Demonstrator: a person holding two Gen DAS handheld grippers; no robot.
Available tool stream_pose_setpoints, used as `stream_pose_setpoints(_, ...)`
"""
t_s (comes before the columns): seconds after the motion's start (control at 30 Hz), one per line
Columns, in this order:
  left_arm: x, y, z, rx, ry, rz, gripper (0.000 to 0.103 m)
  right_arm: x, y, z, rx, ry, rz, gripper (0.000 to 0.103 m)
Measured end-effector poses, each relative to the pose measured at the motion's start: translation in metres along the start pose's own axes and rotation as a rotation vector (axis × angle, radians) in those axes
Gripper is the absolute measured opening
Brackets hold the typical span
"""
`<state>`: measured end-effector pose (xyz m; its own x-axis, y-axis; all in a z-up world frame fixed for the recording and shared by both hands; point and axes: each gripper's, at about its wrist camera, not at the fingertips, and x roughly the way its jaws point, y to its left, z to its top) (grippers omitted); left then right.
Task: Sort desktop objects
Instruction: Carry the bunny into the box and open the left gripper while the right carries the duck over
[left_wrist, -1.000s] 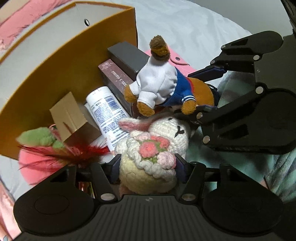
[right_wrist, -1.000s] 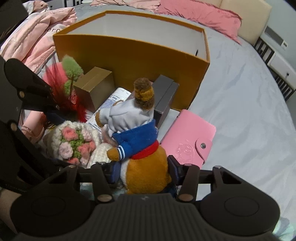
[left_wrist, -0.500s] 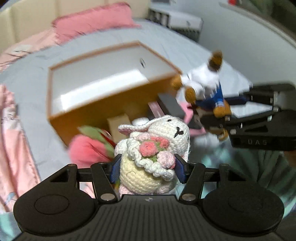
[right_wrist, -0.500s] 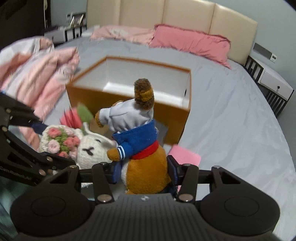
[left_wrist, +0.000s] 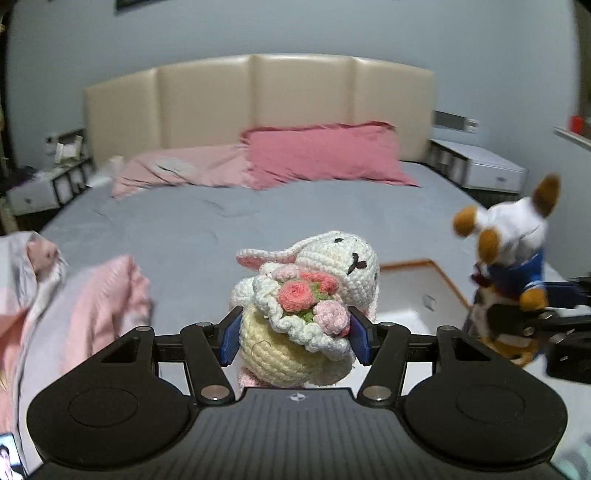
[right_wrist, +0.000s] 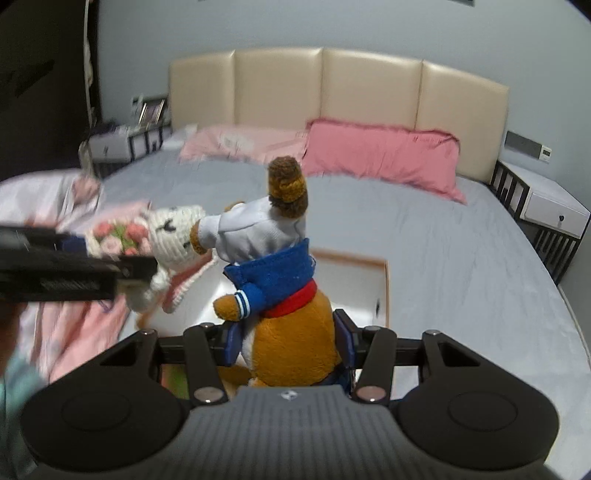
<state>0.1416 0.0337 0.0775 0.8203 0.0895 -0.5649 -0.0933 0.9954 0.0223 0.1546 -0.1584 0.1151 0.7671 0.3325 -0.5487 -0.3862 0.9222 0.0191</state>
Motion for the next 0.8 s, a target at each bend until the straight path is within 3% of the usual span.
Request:
stream_pose_setpoints(0.13,0.041,-0.002,-0.002,-0.005,0.025,0.025,0.067,0.044,-0.005,0.02,0.056,0.021,0.008,0.052)
stream_pose_setpoints(0.4,0.073,0.003,-0.034,0.034,0.129,0.012,0.067,0.138,-0.009,0.003,0.135,0.223,0.05,0.052)
stream_pose_setpoints(0.6,0.071,-0.011,-0.049,0.153,0.163,0.051,0.068,0.179,-0.01,-0.015,0.226,0.383,0.108,0.052)
stream_pose_setpoints(0.8,0.071,-0.04,-0.067,0.346,0.172,0.109,0.068,0.189,-0.018,-0.019,0.289,0.445,0.132,0.052)
